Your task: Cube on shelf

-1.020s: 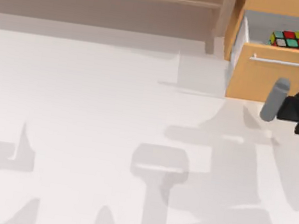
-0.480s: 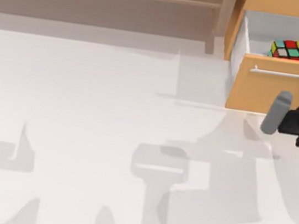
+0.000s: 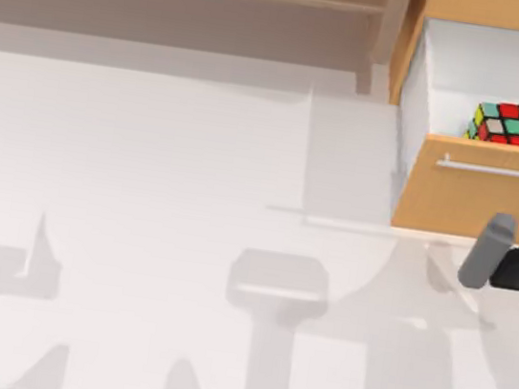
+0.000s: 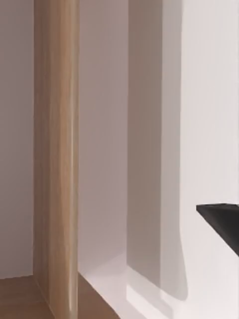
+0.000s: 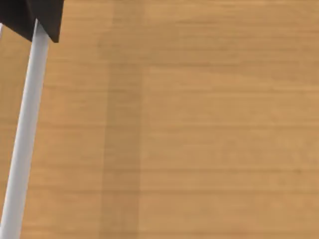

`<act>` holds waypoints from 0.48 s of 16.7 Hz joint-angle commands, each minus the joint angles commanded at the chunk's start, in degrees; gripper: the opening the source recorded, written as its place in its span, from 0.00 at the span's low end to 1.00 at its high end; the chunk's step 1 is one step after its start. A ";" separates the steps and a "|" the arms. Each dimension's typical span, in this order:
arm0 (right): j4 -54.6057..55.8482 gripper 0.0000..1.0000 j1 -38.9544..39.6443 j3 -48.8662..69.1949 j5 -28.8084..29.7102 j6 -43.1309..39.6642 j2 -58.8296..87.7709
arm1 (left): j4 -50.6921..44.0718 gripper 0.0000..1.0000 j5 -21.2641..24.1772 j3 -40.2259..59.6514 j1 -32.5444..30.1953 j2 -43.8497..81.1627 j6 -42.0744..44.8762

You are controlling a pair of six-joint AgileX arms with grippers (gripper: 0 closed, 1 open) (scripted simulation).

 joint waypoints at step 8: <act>0.04 0.38 0.05 -0.06 0.03 0.03 -0.03 | 0.00 1.00 0.00 0.00 0.00 0.00 0.00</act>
